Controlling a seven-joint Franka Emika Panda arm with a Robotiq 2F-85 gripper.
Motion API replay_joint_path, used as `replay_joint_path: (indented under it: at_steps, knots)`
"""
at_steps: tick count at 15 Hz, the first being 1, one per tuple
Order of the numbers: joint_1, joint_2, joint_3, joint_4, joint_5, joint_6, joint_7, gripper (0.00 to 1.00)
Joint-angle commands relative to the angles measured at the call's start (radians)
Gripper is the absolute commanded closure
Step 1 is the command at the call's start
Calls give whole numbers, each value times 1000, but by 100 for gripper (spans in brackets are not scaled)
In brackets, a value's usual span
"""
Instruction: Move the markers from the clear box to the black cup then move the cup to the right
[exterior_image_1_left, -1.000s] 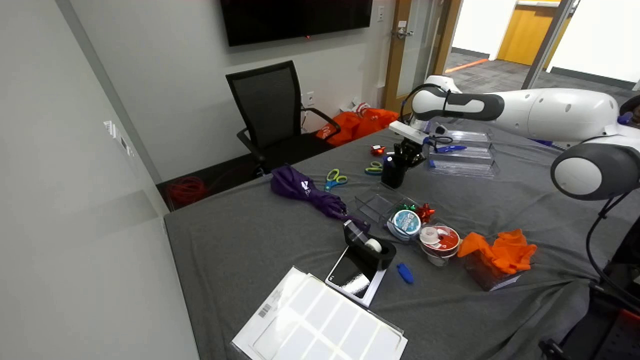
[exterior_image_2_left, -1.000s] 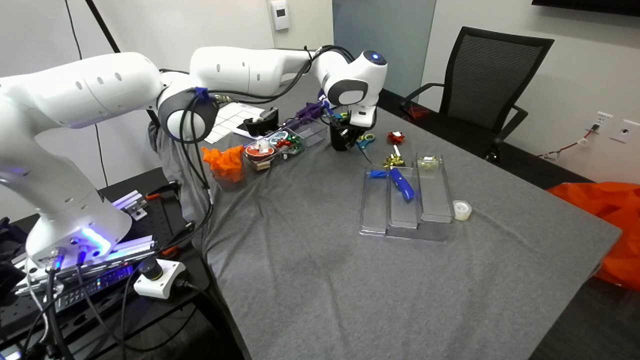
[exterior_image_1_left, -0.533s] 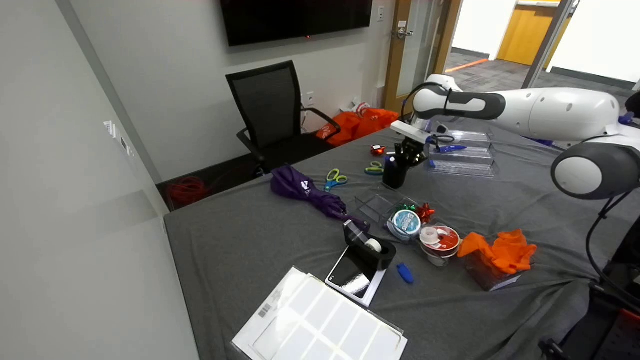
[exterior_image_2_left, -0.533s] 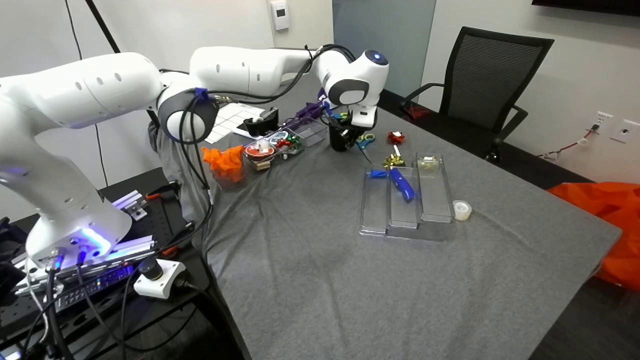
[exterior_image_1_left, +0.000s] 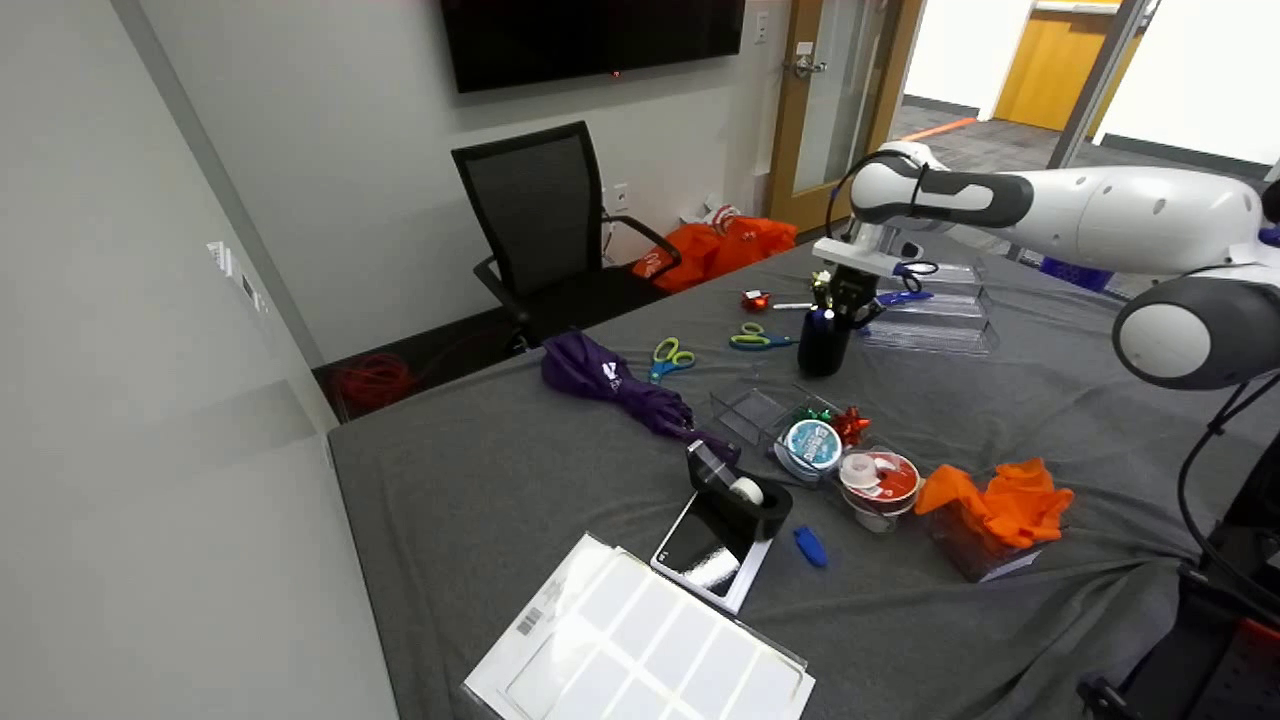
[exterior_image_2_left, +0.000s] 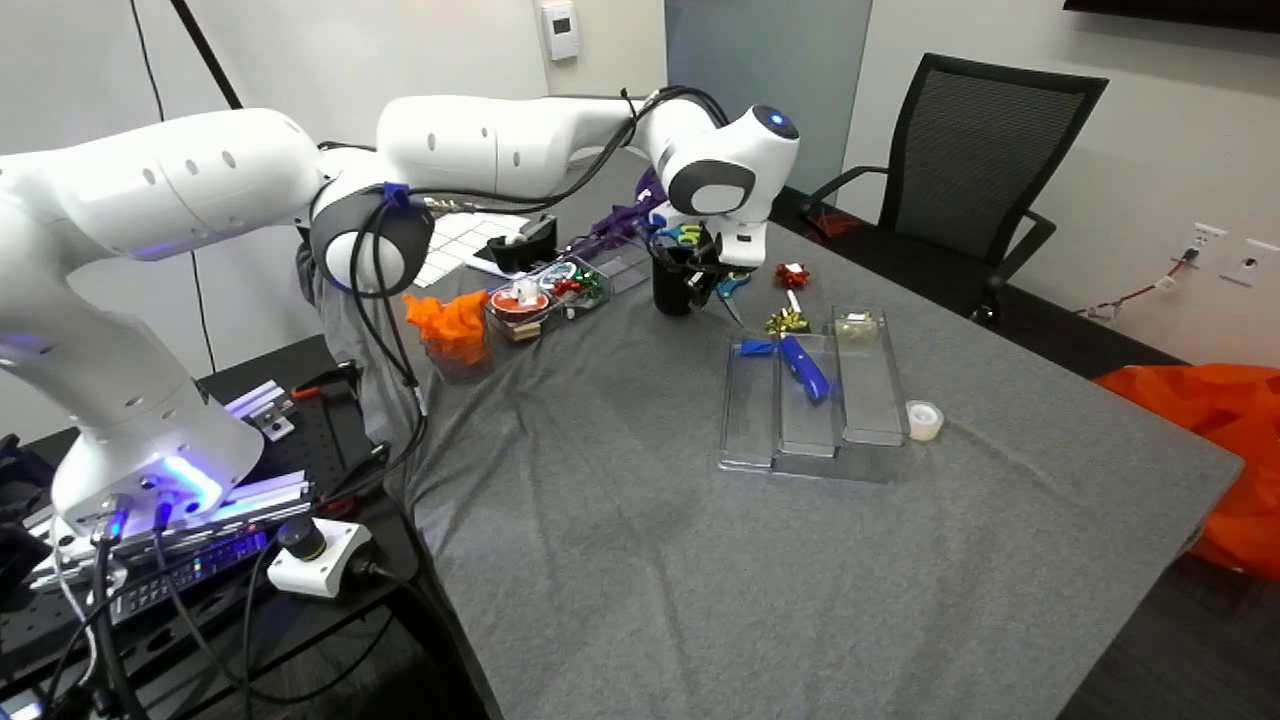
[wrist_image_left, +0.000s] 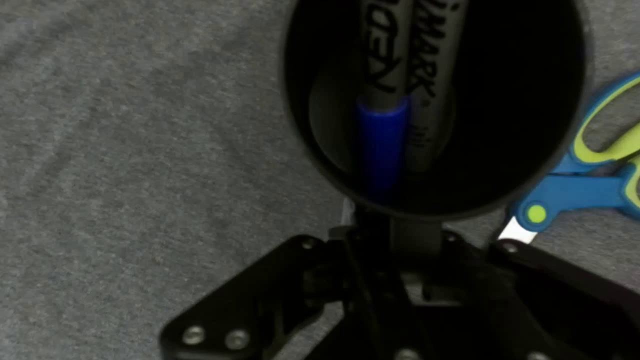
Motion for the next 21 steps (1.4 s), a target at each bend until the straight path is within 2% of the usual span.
replay_joint_path:
  at_steps: [1,6,10,11,17,18,21]
  knots:
    - [-8,23,1,63,-34,-44,-79,95]
    - [3,11,-17,5,-90,24,-209,95]
    - [1,14,-13,-3,-88,38,-298,95]
    - [1,14,-6,15,-74,9,-250,82]
    - [2,14,-6,15,-74,10,-267,82]
    - [2,14,-6,15,-74,10,-267,95]
    - [7,6,-5,15,-84,3,-338,95]
